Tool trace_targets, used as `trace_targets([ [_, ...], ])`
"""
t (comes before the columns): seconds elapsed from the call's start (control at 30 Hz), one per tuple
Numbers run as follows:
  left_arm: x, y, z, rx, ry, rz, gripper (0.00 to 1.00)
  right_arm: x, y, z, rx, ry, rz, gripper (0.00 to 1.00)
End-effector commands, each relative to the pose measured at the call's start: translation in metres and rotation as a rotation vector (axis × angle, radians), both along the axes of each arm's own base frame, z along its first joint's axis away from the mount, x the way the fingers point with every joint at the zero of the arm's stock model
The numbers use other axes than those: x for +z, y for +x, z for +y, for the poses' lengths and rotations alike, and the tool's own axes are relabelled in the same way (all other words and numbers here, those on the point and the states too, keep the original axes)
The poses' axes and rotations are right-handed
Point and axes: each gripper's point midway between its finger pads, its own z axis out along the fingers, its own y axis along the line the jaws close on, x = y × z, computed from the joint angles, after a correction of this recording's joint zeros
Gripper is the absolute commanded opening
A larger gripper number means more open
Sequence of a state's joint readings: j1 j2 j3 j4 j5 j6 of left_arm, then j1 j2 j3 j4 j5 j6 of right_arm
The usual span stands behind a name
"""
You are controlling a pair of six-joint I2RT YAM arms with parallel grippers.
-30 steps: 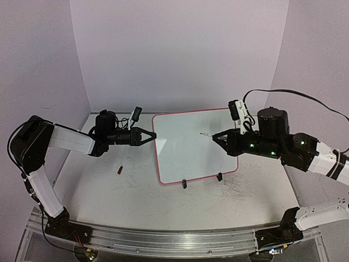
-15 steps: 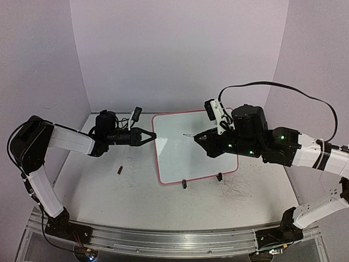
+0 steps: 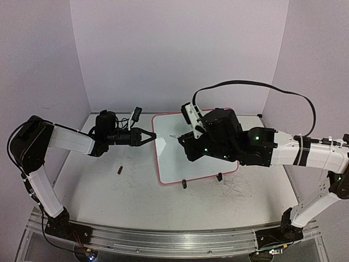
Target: Write a sentence on the whiteboard
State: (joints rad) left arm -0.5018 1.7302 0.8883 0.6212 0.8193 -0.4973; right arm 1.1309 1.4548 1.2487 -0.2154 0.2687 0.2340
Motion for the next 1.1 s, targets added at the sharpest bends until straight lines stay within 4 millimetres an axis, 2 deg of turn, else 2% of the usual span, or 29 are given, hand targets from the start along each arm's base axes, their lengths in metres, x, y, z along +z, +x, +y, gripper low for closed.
trace_targets([
  [0.0,0.011,0.003,0.0,0.007,-0.005,0.001,0.0,0.026,0.012,0.015,-0.016,0.063,-0.074,0.0],
  [0.17,0.015,0.003,0.0,0.009,-0.009,-0.003,0.0,0.014,0.015,0.024,-0.008,0.037,-0.067,0.0],
  [0.4,0.018,0.004,0.0,0.012,-0.011,-0.004,0.0,0.02,0.017,0.023,-0.022,0.084,-0.089,0.0],
  [0.8,0.018,0.005,0.0,0.014,-0.01,0.0,0.0,0.018,0.022,0.019,-0.037,0.07,-0.112,0.0],
  [1.07,0.017,0.005,-0.001,0.015,-0.006,0.006,0.0,0.01,0.023,0.03,-0.008,0.057,-0.096,0.0],
])
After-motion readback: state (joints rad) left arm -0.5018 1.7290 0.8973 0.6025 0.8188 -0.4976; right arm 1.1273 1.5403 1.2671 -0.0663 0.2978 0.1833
